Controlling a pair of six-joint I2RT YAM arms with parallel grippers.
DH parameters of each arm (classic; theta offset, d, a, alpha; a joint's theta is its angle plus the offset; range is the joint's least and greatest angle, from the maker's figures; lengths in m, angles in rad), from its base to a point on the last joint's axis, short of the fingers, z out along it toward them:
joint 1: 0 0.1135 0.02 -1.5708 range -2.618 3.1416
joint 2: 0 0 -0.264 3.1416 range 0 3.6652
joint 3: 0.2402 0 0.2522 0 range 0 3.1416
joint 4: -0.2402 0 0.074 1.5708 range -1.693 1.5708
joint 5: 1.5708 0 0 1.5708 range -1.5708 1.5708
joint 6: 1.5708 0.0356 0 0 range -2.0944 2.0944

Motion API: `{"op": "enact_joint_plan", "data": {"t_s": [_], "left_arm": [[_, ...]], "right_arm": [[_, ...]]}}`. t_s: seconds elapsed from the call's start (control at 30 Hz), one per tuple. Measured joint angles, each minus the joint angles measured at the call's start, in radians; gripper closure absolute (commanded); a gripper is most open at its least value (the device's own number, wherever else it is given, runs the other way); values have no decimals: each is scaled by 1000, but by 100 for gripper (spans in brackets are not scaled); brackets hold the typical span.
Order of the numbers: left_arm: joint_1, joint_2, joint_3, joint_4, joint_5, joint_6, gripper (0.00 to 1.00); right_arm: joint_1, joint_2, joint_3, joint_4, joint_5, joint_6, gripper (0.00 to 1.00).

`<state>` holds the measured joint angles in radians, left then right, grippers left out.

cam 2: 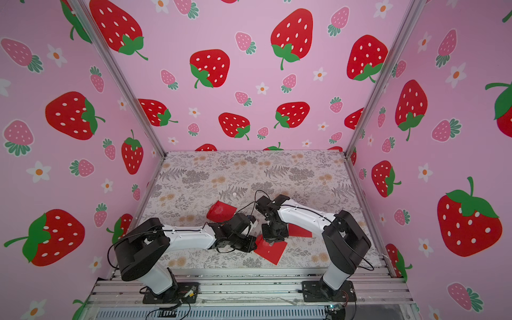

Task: Seal the envelope with a glue stick
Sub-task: Apply the envelope at the center of the board.

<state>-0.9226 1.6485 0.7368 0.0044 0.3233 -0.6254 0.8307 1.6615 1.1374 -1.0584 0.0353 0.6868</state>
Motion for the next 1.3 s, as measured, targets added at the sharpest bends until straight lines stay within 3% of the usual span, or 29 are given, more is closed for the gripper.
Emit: {"op": "enact_joint_plan", "data": {"t_s": [0.47, 0.6, 0.93, 1.3], "left_arm": [[2, 0, 0, -3, 2, 0, 100], [2, 0, 0, -3, 2, 0, 100], [2, 0, 0, 0, 2, 0, 100], [2, 0, 0, -2, 2, 0, 100]], "right_arm": [[-6, -16, -57, 196, -244, 28, 100], [-7, -16, -58, 193, -226, 28, 100], [-6, -6, -11, 55, -23, 12, 100], [-14, -8, -42, 184, -218, 5, 100]]}}
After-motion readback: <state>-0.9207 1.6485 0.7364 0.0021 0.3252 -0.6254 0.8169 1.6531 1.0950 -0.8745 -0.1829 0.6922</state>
